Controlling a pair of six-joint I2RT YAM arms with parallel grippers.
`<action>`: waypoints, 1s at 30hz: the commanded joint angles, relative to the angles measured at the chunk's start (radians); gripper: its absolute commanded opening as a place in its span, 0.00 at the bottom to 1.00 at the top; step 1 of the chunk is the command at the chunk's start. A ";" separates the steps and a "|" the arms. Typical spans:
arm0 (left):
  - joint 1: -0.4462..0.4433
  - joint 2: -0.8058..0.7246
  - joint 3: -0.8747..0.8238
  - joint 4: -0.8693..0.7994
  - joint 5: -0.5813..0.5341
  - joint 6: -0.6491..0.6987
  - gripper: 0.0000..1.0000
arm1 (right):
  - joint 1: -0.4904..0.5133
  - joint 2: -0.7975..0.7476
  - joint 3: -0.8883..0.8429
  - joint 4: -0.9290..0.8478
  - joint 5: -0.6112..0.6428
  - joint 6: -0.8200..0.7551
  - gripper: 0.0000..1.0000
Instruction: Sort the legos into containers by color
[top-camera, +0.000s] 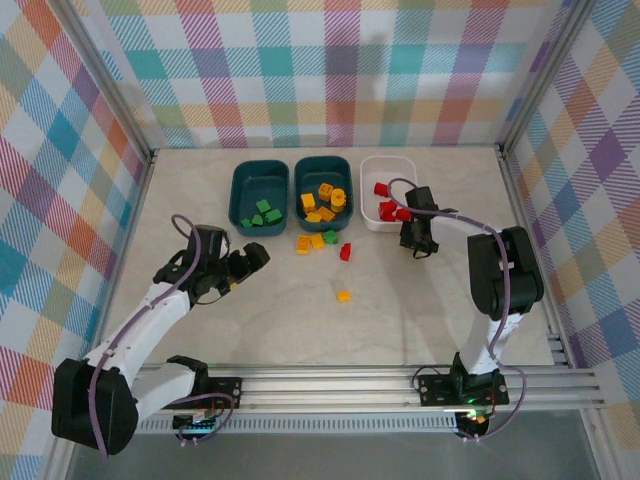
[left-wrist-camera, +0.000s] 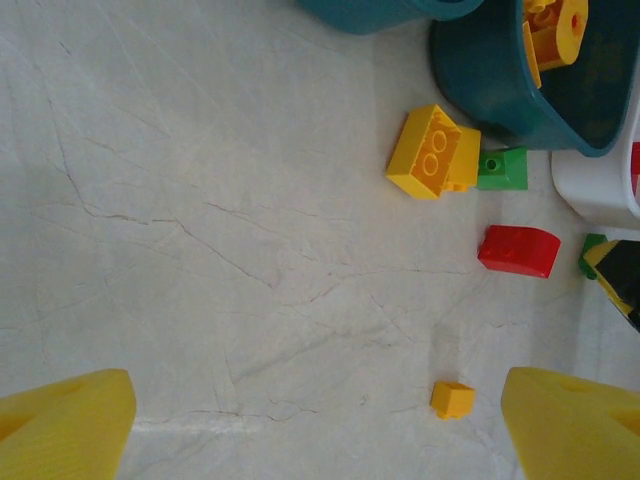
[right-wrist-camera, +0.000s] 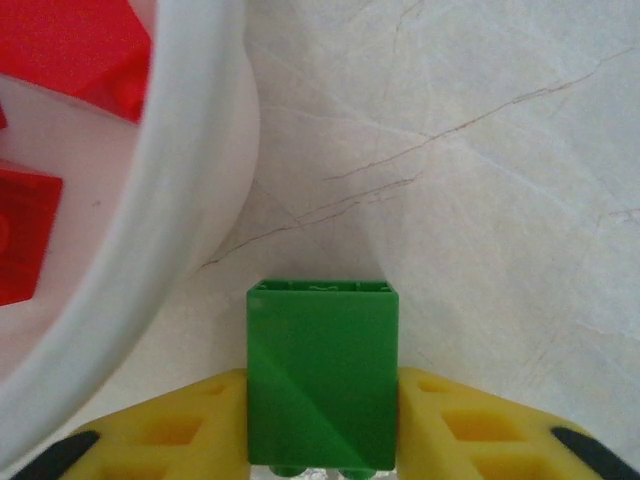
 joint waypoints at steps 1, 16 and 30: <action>-0.005 -0.023 0.011 -0.038 -0.021 -0.004 0.94 | -0.007 -0.029 -0.025 0.012 -0.007 0.010 0.32; 0.028 0.003 -0.048 -0.045 -0.170 -0.078 0.99 | 0.199 -0.297 -0.088 0.075 -0.023 0.035 0.29; 0.049 -0.121 -0.195 -0.061 -0.260 -0.169 0.98 | 0.484 0.182 0.507 0.200 -0.247 -0.029 0.28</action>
